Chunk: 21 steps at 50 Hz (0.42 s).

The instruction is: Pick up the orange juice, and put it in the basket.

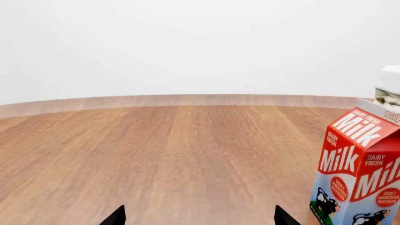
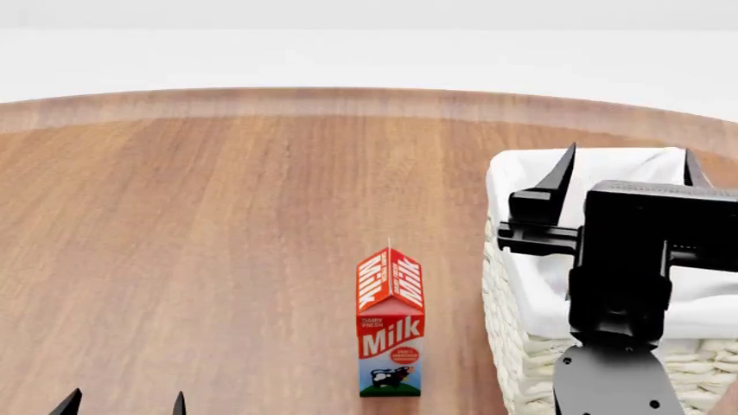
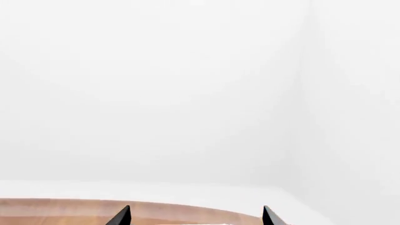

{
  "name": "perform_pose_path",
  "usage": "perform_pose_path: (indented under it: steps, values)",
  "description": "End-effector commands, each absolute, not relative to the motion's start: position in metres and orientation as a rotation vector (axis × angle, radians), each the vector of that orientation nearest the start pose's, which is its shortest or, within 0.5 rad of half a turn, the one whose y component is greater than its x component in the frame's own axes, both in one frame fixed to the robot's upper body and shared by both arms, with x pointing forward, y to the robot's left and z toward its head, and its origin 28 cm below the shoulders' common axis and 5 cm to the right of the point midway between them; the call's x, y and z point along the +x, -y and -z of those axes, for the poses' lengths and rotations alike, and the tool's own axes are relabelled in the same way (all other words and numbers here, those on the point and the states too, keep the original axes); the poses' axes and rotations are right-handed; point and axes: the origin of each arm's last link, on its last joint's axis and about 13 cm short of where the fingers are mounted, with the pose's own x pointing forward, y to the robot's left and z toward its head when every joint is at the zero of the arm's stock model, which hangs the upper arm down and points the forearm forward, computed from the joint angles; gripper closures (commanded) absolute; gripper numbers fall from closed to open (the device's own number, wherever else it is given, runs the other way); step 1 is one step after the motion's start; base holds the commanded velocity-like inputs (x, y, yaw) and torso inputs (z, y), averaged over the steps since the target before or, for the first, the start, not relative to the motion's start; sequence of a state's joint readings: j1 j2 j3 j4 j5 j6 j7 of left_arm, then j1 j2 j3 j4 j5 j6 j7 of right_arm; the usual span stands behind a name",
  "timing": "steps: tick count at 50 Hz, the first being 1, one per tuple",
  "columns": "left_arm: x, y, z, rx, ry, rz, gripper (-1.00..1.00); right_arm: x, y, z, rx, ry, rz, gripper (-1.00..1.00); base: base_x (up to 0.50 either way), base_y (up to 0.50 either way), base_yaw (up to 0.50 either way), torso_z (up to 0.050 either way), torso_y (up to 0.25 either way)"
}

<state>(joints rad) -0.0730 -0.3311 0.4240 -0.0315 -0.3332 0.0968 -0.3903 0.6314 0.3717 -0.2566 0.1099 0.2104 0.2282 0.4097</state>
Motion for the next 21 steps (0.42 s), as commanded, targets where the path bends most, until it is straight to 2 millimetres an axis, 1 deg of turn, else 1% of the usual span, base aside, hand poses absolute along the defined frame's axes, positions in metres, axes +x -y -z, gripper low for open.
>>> perform_pose_path:
  steps: [1,21]
  values:
    - [0.211,-0.205,-0.013,0.000,0.000,0.000,-1.00,0.305,0.148,-0.157,-0.189,0.330,0.242,-1.00,0.00,0.00,0.00,0.000,0.000]
    - [0.211,-0.205,-0.013,0.000,0.000,0.000,-1.00,0.275,0.135,-0.174,-0.168,0.409,0.163,-1.00,0.00,0.00,0.00,0.000,0.000]
